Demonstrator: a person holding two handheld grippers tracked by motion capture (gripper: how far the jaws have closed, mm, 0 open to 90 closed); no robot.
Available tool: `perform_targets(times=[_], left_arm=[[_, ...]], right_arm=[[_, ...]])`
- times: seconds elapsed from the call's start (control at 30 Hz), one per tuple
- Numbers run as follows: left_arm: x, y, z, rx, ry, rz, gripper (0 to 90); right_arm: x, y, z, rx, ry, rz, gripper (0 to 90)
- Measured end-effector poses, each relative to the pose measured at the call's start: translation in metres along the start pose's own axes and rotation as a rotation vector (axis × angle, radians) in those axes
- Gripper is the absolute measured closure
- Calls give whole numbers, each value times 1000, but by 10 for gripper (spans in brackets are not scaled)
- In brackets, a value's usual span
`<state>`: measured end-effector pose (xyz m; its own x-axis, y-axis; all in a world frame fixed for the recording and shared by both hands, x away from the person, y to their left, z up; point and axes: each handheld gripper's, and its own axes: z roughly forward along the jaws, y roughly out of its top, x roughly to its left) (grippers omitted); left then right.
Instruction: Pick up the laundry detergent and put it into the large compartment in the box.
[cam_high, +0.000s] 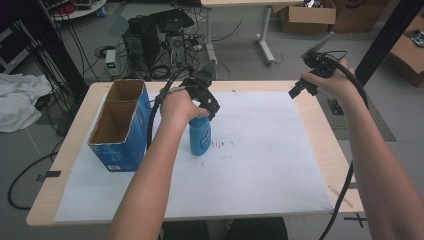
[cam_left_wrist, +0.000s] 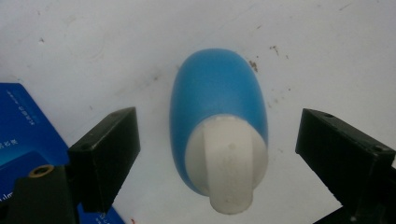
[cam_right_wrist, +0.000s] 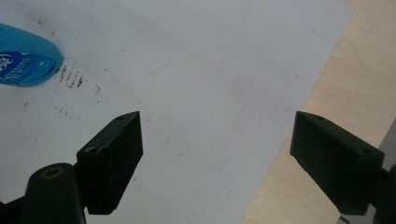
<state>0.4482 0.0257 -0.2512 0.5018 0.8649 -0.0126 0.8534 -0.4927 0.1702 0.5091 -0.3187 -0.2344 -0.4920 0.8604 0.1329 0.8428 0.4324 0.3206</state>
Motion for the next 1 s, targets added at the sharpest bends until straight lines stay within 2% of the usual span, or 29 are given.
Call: perform_targets(times=[0.5,1.0], left_arm=[[-5,2,14,22,-9,9,142],[-5,4,27,66,8,8,141]], right_arm=[[-2,-1,4,3,2,3,175],[-2,0,8,7,5,1,175]])
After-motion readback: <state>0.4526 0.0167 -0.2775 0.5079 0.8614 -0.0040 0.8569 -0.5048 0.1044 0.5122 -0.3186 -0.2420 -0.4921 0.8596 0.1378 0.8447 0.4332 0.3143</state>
